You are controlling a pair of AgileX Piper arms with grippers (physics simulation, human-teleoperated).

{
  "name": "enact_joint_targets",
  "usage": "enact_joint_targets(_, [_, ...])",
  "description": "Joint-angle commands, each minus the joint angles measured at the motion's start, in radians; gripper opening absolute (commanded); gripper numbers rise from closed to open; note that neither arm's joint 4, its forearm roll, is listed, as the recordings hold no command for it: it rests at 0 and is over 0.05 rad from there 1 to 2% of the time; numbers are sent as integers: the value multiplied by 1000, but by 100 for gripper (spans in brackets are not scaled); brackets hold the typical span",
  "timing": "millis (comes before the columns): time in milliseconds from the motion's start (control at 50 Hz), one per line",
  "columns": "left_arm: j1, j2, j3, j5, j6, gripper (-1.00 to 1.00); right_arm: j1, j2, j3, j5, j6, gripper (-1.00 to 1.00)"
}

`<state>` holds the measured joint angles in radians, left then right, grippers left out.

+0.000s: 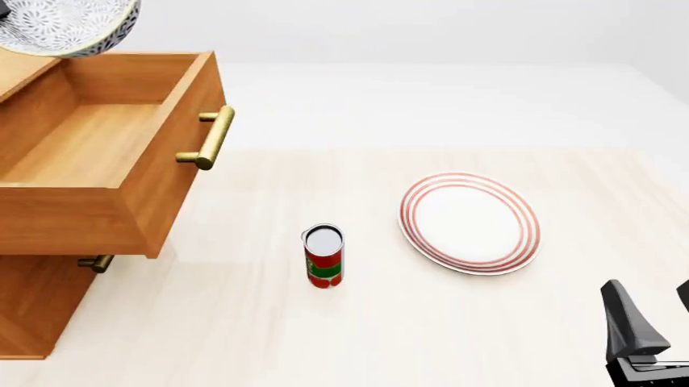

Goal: Put the bowl in the top drawer of the cabinet.

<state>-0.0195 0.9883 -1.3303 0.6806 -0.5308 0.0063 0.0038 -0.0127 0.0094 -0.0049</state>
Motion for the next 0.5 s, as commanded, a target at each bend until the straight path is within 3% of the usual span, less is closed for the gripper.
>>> enact_joint_targets(20, [59, 18, -25, 17, 35, -100, 0, 0, 0, 0, 0, 100])
enact_joint_targets(500, [101, 19, -56, 100, 101, -100, 0, 0, 0, 0, 0, 100])
